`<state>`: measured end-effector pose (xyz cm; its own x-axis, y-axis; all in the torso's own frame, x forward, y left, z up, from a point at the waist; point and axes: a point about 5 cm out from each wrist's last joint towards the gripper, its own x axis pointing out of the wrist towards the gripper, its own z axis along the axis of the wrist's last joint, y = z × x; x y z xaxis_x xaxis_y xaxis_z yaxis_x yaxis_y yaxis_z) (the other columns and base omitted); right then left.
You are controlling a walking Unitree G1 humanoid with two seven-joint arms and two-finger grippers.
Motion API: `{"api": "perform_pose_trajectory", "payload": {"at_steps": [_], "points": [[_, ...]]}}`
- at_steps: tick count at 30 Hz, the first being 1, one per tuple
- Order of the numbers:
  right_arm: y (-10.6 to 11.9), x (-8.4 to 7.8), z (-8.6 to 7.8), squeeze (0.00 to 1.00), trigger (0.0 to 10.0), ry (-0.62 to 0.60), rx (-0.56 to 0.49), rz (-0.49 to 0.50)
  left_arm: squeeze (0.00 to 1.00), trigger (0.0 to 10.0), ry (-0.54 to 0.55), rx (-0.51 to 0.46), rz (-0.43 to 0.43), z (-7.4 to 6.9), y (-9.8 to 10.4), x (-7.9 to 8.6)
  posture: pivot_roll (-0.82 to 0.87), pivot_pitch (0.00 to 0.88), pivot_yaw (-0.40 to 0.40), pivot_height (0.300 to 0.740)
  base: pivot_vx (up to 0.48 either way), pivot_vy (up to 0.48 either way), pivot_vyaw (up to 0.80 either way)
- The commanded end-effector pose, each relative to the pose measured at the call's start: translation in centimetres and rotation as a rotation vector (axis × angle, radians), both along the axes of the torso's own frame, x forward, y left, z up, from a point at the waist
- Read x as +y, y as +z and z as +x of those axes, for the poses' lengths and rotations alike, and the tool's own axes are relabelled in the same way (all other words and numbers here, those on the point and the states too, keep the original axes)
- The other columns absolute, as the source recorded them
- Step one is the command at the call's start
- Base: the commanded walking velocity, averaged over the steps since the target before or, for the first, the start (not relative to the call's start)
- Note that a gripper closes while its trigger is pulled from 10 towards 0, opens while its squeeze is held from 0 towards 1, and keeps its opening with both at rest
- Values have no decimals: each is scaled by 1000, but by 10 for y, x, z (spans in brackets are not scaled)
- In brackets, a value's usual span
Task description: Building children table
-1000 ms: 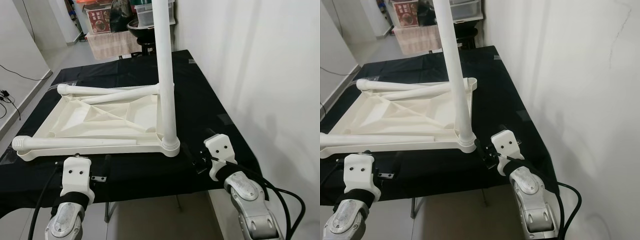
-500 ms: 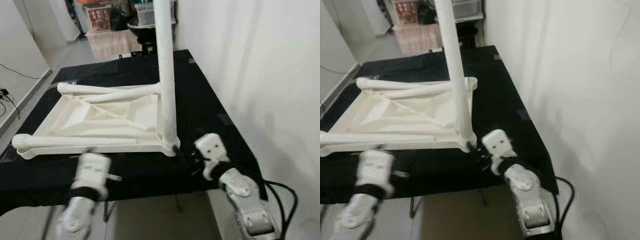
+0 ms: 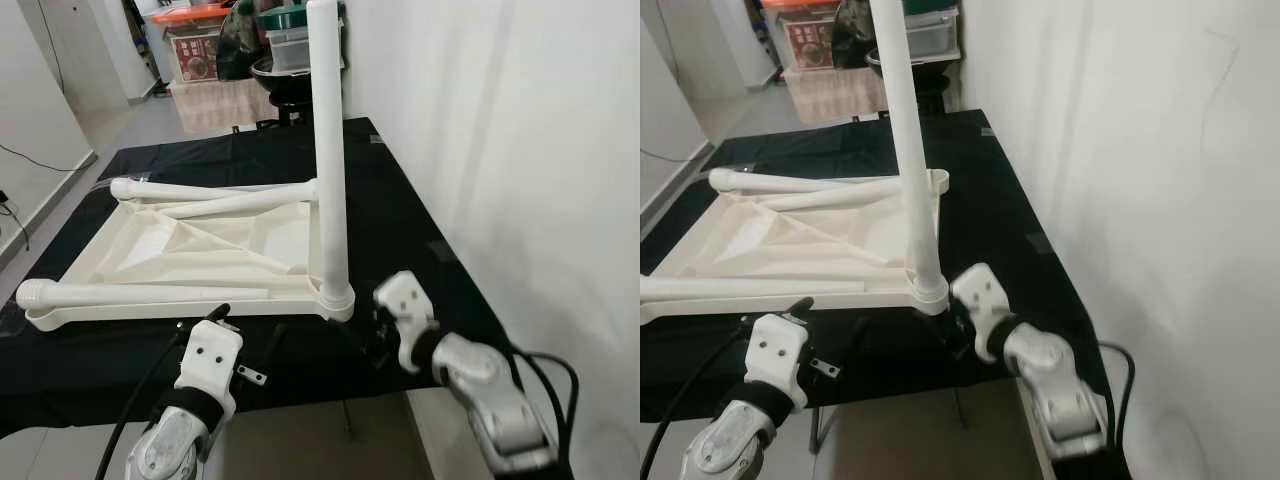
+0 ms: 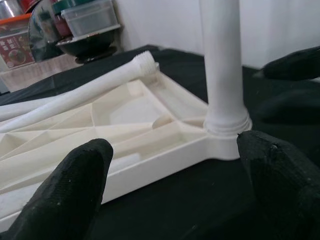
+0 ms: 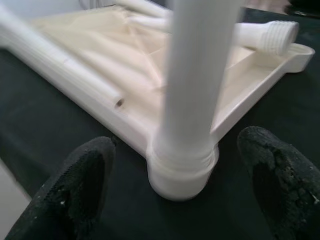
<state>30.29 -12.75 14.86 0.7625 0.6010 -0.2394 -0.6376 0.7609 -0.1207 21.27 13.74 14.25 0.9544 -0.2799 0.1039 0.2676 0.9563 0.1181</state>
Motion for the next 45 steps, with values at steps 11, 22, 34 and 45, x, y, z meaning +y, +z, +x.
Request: {"api": "perform_pose_trajectory", "payload": {"at_steps": [11, 22, 34, 45], "points": [[35, -12, 39, 0, 10000, 157, -12, 46, 0, 10000, 30, 18, -19, -15, 3, 8, -14, 52, 22, 740, 0, 0, 0], [58, 25, 64, 0, 10000, 315, -85, 69, 0, 10000, -10, 74, -122, -24, 1, 11, 19, 91, 35, 740, 0, 0, 0], [50, 22, 77, 0, 0, 369, -41, 17, 0, 10000, -121, 95, -247, -34, 5, 6, 27, 140, 32, 740, 0, 0, 0], [49, 2, 80, 0, 0, 304, -50, -39, 0, 10000, -165, 106, -291, -34, 8, 5, 4, 163, 23, 740, 0, 0, 0]]}}
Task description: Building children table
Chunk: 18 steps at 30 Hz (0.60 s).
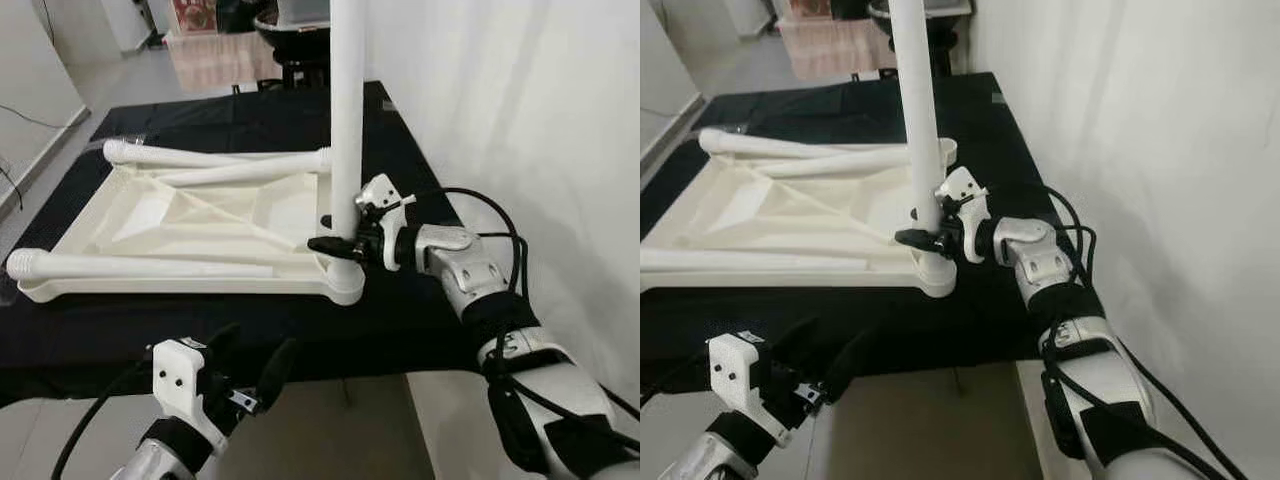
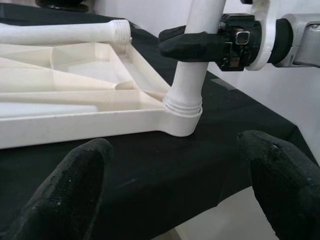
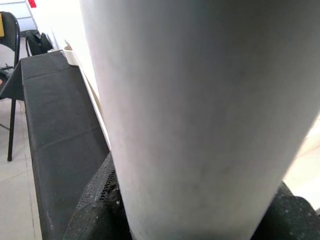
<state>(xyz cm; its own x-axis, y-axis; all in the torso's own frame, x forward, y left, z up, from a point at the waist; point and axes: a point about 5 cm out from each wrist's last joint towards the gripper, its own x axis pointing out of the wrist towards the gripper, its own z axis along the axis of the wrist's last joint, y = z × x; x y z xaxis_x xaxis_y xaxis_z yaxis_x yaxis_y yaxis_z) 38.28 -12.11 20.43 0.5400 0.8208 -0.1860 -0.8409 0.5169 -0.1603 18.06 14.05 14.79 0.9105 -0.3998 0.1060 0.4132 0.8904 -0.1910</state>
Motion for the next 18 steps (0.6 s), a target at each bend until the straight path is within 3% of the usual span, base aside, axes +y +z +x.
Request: {"api": "perform_pose_trajectory", "payload": {"at_steps": [1, 2, 3, 4, 5, 6, 7, 10, 11, 13, 14, 17, 18], "points": [[-9, -8, -4, 0, 0, -68, 17, -46, 0, 10000, -2, 0, 7, -1, 3, 3, -10, 171, 21, 740, 0, 0, 0], [-9, -8, -4, 0, 0, -68, 17, -46, 0, 10000, -2, 0, 7, -1, 3, 3, -10, 171, 21, 740, 0, 0, 0], [-39, 6, -46, 0, 0, -548, 74, 43, 0, 10000, -6, -5, 41, 0, 4, 4, -15, 170, 9, 740, 0, 0, 0], [-39, 6, -46, 0, 0, -548, 74, 43, 0, 10000, -6, -5, 41, 0, 4, 4, -15, 170, 9, 740, 0, 0, 0], [-47, 13, -75, 0, 0, -588, 131, 71, 0, 10000, -8, -9, 49, 3, 6, 4, -12, 174, 22, 740, 0, 0, 0], [-47, 13, -75, 0, 0, -588, 131, 71, 0, 10000, -8, -9, 49, 3, 6, 4, -12, 174, 22, 740, 0, 0, 0], [-55, 17, -92, 0, 0, -611, 129, 55, 0, 10000, -3, -15, 54, 6, 7, 4, -45, 183, 55, 740, 0, 0, 0], [-59, 14, -91, 0, 0, -612, 117, 39, 0, 10000, -1, -23, 56, 10, 8, 2, -47, 153, 56, 740, 0, 0, 0], [-56, 10, -81, 0, 0, -616, 51, 2, 0, 10000, -9, -25, 64, 14, 8, 1, -31, 149, 50, 740, 0, 0, 0], [-58, 11, -73, 0, 0, -623, 52, -1, 0, 10000, -19, -25, 65, 17, 7, 1, -37, 137, 49, 740, 0, 0, 0], [-58, 15, -66, 0, 2196, -605, 61, 5, 0, 10000, -24, -24, 67, 19, 7, 1, -34, 130, 48, 740, 0, 0, 0], [-59, 18, -64, 0, 2196, -589, 70, 9, 0, 10000, -26, -23, 67, 20, 6, 1, -34, 130, 48, 740, 0, 0, 0], [-59, 23, -59, 345, 10000, -549, 97, 20, 0, 10000, -11, -27, 66, 22, 6, 2, -30, 123, 50, 740, 0, 0, 0]]}}
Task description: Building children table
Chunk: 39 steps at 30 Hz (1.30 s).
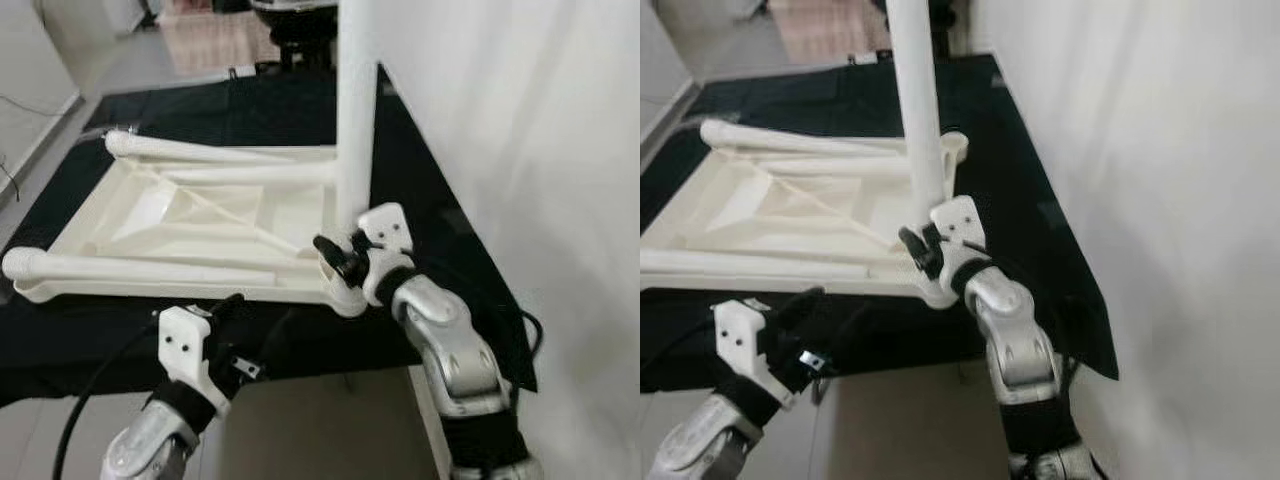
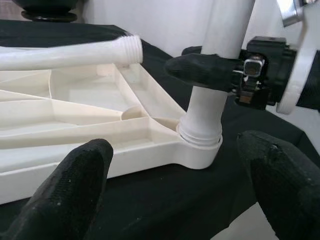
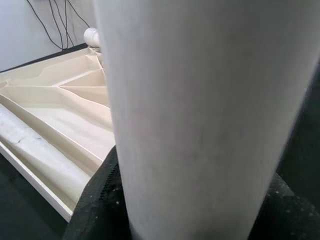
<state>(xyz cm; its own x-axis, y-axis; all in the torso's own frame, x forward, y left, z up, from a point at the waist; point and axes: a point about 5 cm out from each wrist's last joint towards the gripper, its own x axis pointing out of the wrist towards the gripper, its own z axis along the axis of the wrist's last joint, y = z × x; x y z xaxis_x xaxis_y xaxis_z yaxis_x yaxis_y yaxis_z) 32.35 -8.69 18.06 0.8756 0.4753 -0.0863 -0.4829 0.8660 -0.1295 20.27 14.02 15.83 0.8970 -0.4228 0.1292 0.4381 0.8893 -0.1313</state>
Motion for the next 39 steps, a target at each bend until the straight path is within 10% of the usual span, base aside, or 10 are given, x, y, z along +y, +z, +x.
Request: {"api": "perform_pose_trajectory", "payload": {"at_steps": [1, 7, 8, 9, 18, 20, 30, 36, 38, 39], "points": [[-31, -7, 7, 1000, 10000, 24, 145, -37, 0, 10000, 23, 13, 23, 1, -4, 3, -17, 113, 46, 740, 0, 0, 0], [-6, -5, 20, 1000, 10000, 179, 88, -12, 0, 10000, 38, 4, 42, 5, -6, 2, -11, 95, 38, 740, 0, 0, 0], [-1, -4, 22, 835, 10000, 331, 87, -24, 0, 10000, 36, 4, 44, 6, -6, 1, -8, 88, 38, 740, 0, 0, 0], [1, -8, 24, 0, 10000, 489, 96, -49, 0, 10000, 29, 5, 43, 7, -7, -1, -6, 75, 34, 740, 0, 0, 0], [22, -14, 51, 0, 10000, 609, 93, -47, 0, 10000, 9, 6, 38, 7, -10, -6, 11, 60, 16, 740, 0, 0, 0], [33, -9, 57, 0, 431, 623, 71, 18, 0, 10000, 3, 7, 31, 7, -12, -8, 17, 47, 12, 740, 0, 0, 0], [26, -13, 57, 0, 0, 649, 74, 20, 0, 10000, -1, 11, 19, 5, -14, -8, -4, 43, 19, 740, 0, 0, 0], [11, -42, 39, 0, 0, 610, 69, -38, 0, 10000, -8, 11, -12, 3, -10, -6, -37, 86, 35, 740, 0, 0, 0], [-10, -39, 29, 0, 0, 311, 123, -100, 0, 10000, -12, 14, -18, 2, -10, -2, -43, 98, 39, 740, 0, 0, 0], [-22, -33, 18, 0, 0, -43, 131, -31, 0, 10000, -15, 17, -18, 2, -10, -1, -53, 104, 43, 740, 0, 0, 0]]}}
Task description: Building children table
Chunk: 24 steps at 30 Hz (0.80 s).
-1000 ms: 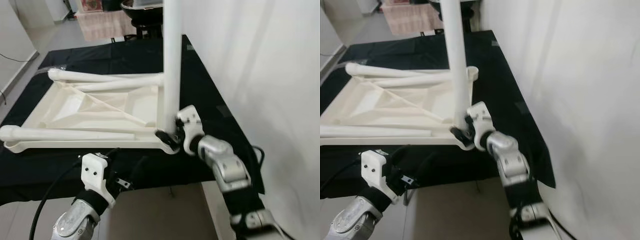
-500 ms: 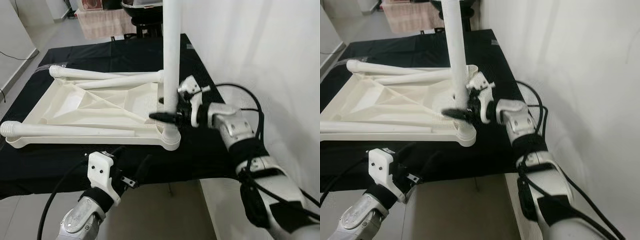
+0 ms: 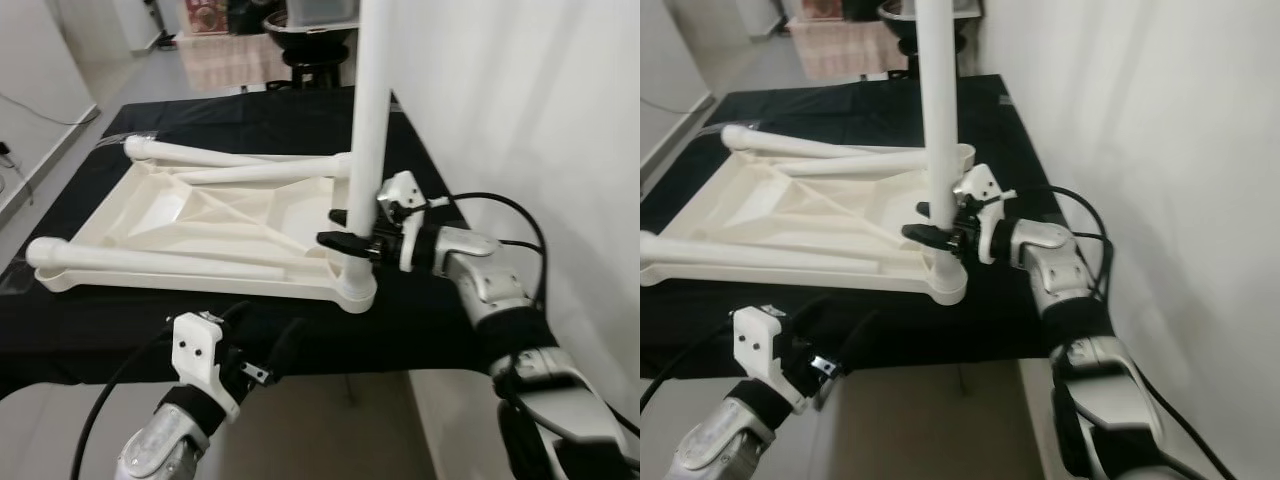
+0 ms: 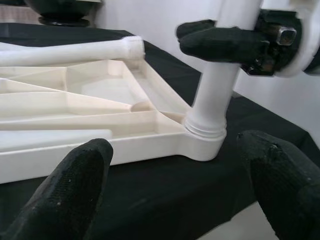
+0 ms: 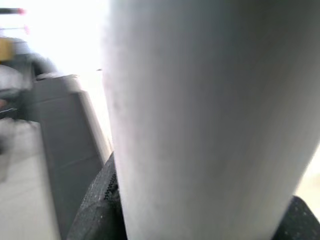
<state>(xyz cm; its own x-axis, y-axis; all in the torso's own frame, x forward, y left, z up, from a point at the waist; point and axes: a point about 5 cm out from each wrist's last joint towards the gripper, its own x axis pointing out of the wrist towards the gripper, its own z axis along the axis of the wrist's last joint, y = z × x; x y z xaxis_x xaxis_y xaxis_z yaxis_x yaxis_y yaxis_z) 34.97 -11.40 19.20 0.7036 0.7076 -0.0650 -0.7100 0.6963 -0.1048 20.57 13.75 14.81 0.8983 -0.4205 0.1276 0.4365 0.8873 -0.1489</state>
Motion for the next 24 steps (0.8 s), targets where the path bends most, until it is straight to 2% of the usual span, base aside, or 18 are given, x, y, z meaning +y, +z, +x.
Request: {"api": "perform_pose_trajectory", "payload": {"at_steps": [1, 2, 3, 4, 6, 7, 8, 9, 10, 11, 14, 15, 16, 18, 19, 20, 23, 24], "points": [[-33, -6, -8, 0, 0, -330, 129, -83, 0, 10000, -15, 8, -2, -1, 1, 2, -53, 104, 43, 740, 0, 0, 0], [-33, -6, -8, 0, 0, -330, 129, -83, 0, 10000, -15, 8, -2, -1, 1, 2, -53, 104, 43, 740, 0, 0, 0], [-48, 14, -33, 0, 0, -342, 203, -35, 0, 10000, -17, 9, -3, 0, 1, 3, -45, 119, 70, 740, 0, 0, 0], [-55, 30, -51, 0, 0, -300, 252, 11, 0, 10000, -17, 9, -3, 0, 2, 4, -45, 119, 70, 740, 0, 0, 0], [-55, 30, -51, 0, 0, -300, 252, 11, 0, 10000, -17, 9, -3, 0, 2, 4, -45, 119, 70, 740, 0, 0, 0], [-57, 41, -62, 0, 0, -233, 277, 41, 0, 10000, -18, 9, -4, 1, 2, 4, -45, 119, 70, 740, 0, 0, 0], [-57, 41, -62, 0, 0, -233, 277, 41, 0, 10000, -18, 9, -4, 1, 2, 4, -45, 119, 70, 740, 0, 0, 0], [-57, 41, -45, 0, 0, -219, 220, -7, 0, 10000, -14, 11, 3, 1, 1, 5, -19, 95, 53, 740, 0, 0, 0], [-53, 38, -26, 0, 10000, -262, 159, -67, 0, 10000, -4, 10, 11, 2, 1, 5, -19, 98, 55, 740, 0, 0, 0], [-49, 35, -13, 0, 10000, -288, 114, -111, 0, 10000, 7, 8, 16, 2, 1, 6, -19, 98, 55, 740, 0, 0, 0], [-41, 36, -5, 0, 10000, -281, 85, -69, 0, 10000, 31, 4, 19, 2, 1, 7, -10, 96, 56, 740, 0, 0, 0], [-37, 38, -3, 1000, 10000, -230, 85, -51, 0, 10000, 47, 5, 20, 3, 1, 9, -2, 94, 55, 740, 0, 0, 0], [-31, 39, 1, 1000, 10000, -134, 64, -32, 0, 10000, 60, 5, 28, 4, 0, 9, -2, 94, 55, 740, 0, 0, 0], [-26, 41, 1, 1000, 10000, -96, 50, -24, 0, 10000, 60, 6, 30, 4, 0, 9, 0, 98, 56, 740, 0, 0, 0], [-16, 42, 0, 1000, 10000, -11, 14, -16, 0, 10000, 56, 9, 29, 4, 1, 10, -4, 101, 58, 740, 0, 0, 0], [-16, 42, 0, 1000, 10000, -11, 14, -16, 0, 10000, 56, 9, 29, 4, 1, 10, -4, 101, 58, 740, 0, 0, 0], [-7, 39, 1, 1000, 10000, 91, -17, -51, 0, 10000, 51, 14, 27, 4, 1, 10, -8, 105, 60, 740, 0, 0, 0], [-4, 36, 5, 0, 10000, 148, -18, -86, 0, 10000, 47, 17, 24, 4, 1, 9, -7, 104, 55, 740, 0, 0, 0]]}}
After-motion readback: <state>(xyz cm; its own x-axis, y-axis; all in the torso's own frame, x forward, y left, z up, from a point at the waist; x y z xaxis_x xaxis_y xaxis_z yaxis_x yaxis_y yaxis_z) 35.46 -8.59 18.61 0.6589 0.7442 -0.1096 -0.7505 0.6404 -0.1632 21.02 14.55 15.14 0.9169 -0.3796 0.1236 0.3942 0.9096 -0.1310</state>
